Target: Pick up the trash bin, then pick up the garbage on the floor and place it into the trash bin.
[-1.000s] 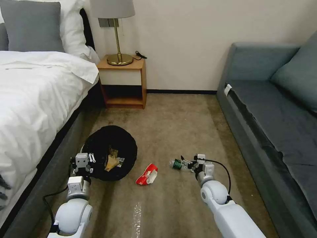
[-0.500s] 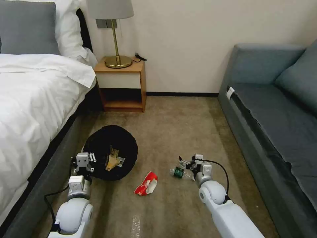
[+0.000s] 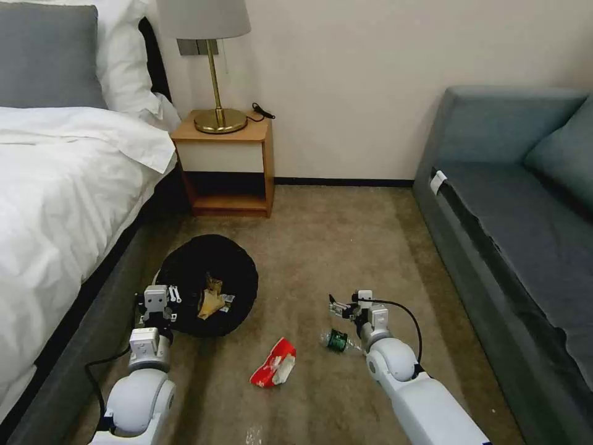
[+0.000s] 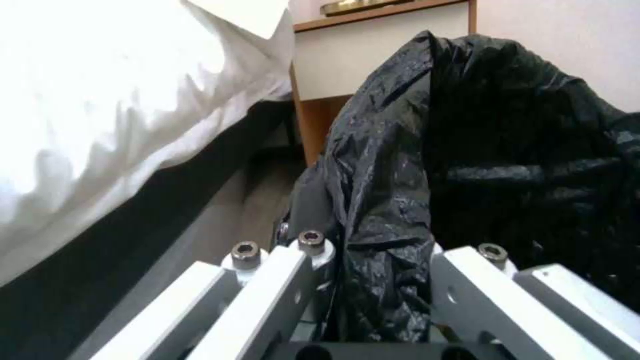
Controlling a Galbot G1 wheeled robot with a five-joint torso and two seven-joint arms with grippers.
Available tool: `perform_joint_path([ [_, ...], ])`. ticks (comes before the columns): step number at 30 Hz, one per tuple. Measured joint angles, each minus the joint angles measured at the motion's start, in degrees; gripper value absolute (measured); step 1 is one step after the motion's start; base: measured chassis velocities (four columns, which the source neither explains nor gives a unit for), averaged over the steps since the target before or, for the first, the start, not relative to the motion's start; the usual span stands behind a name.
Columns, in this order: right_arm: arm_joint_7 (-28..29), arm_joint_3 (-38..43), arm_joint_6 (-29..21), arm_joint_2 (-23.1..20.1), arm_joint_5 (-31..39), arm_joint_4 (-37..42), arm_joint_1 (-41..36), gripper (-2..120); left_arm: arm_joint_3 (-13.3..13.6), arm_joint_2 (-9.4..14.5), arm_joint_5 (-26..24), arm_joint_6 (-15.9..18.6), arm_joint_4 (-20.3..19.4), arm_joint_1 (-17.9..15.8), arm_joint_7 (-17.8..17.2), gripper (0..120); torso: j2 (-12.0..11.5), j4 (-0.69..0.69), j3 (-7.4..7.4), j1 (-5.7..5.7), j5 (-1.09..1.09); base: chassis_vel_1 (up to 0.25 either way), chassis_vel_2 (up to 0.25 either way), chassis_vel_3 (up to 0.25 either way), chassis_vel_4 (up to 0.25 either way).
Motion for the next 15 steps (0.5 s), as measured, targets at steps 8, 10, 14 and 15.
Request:
perform_joint_path([
  [8,-7.4,-6.0,0.4,-4.6,-3.0,-1.6,4.9,100,1.2,0.0,0.3,1.6,-0.8,-1.1,0.0,4,0.0,-0.01,-0.01,0.00,0.00,-0.032,0.039,0.027,-0.041],
  [10,-9.7,-7.6,0.6,-5.8,-4.4,-2.1,6.5,100,1.5,0.0,0.4,2.1,-1.1,-1.2,0.0,4,0.0,0.00,-0.01,0.00,0.00,0.000,0.000,0.000,0.000],
  [14,-16.7,-14.9,1.5,-9.2,-9.1,-4.6,13.7,100,2.1,-0.6,1.3,4.2,-2.6,-1.5,-0.6,4,0.0,0.00,-0.01,0.00,0.00,0.000,0.000,0.000,0.000],
  [15,-16.7,-14.9,1.5,-9.2,-9.1,-4.6,13.7,100,2.1,-0.6,1.3,4.2,-2.6,-1.5,-0.6,4,0.0,0.00,-0.01,0.00,0.00,0.000,0.000,0.000,0.000],
])
